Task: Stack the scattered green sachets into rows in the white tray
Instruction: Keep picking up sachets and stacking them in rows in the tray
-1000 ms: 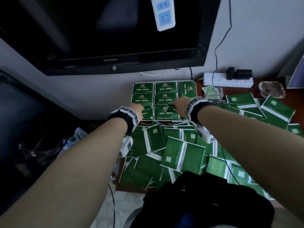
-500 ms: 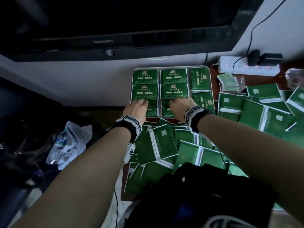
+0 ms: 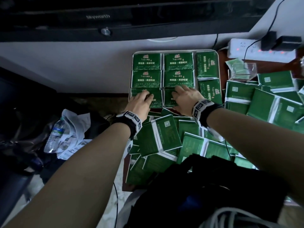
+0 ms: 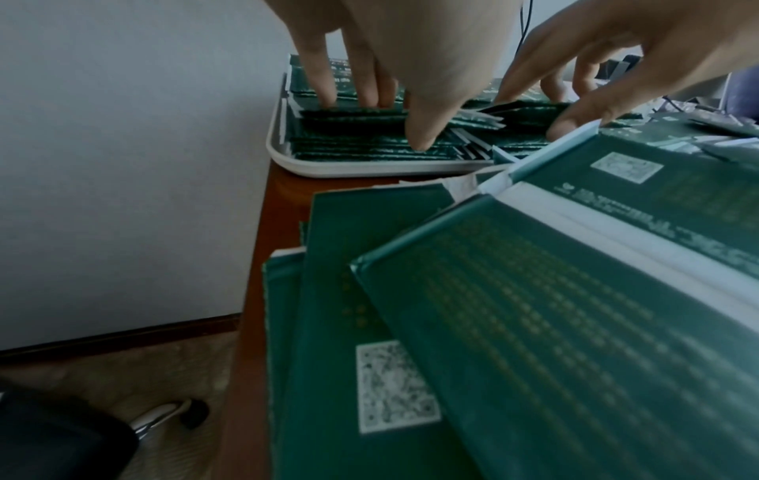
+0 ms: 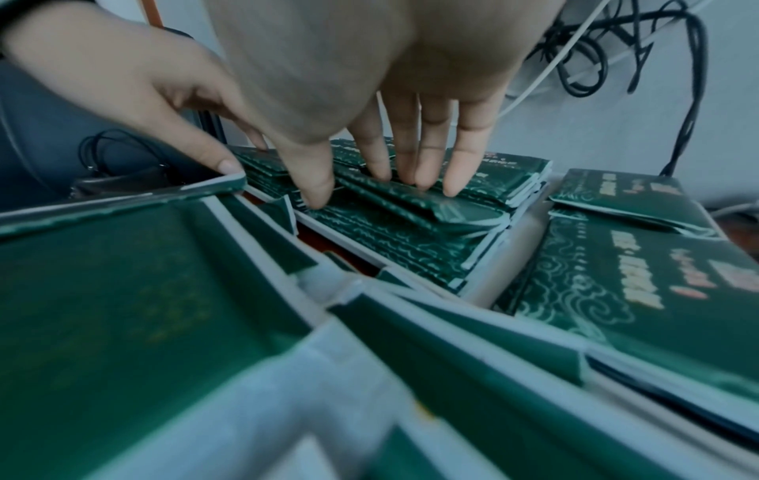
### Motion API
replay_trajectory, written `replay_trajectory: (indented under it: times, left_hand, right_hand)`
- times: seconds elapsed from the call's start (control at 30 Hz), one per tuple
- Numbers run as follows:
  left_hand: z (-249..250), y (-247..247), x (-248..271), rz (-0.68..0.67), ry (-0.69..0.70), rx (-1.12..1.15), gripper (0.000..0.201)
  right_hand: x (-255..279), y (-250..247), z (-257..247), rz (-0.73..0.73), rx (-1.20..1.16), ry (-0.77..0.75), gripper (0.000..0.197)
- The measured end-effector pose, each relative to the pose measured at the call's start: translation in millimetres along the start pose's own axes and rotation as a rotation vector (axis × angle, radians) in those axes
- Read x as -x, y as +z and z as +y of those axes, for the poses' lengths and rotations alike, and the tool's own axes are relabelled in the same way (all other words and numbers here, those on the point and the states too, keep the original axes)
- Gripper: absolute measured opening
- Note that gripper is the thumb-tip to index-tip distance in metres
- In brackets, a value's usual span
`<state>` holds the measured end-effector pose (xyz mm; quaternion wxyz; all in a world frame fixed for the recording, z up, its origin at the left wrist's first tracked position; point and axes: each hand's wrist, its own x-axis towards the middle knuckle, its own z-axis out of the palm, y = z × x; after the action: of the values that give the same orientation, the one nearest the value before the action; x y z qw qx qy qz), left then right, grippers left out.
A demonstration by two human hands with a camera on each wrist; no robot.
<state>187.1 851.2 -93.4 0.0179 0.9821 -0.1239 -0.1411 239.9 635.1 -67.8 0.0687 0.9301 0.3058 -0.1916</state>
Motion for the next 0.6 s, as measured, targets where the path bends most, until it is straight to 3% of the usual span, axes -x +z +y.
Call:
replay_trajectory:
  times: [0.6]
  left_hand:
    - [-13, -9, -15, 0.007, -0.010, 0.058, 0.069]
  right_hand:
    - [-10, 3, 1, -0.001, -0.001, 0.019, 0.072]
